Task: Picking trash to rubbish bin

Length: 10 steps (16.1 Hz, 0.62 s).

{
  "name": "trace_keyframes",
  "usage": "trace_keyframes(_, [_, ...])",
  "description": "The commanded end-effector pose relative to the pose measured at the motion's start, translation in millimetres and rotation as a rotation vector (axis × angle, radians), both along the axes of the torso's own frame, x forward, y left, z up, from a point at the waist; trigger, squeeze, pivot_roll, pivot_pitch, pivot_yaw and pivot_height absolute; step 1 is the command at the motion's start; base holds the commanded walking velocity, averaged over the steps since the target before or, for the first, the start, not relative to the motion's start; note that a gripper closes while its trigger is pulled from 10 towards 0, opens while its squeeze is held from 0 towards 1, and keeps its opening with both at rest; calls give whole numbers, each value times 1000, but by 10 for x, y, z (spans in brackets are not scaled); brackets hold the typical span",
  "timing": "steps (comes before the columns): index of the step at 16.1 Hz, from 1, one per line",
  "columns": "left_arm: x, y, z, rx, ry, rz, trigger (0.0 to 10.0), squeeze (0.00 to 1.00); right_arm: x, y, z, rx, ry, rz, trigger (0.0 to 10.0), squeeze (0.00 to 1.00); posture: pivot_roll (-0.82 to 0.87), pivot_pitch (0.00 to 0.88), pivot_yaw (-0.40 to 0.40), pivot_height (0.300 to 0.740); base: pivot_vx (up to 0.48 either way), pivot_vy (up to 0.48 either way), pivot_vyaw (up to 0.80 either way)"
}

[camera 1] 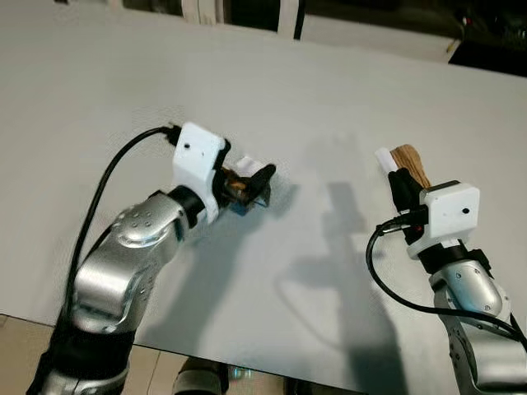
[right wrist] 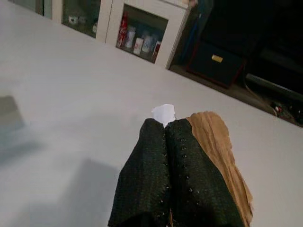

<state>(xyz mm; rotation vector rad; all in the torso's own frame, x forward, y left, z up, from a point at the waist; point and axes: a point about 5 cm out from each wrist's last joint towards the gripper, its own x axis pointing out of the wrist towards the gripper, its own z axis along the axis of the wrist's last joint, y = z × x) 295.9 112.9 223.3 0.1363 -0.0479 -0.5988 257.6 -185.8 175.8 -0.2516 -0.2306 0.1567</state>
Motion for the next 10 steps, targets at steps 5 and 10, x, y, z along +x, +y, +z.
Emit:
trace_keyframes(5, [239, -182, -169, 123, -81, -61, 10000, 0, 7, -106, 32, -27, -25, -34, 10000, 0, 240, 138, -45, 740, 0, 0, 0])
trace_keyframes(10, [456, -127, -159, 257, -154, -75, 10000, 0, -16, -141, 30, -29, -33, -56, 10000, 0, 228, 134, -34, 740, 0, 0, 0])
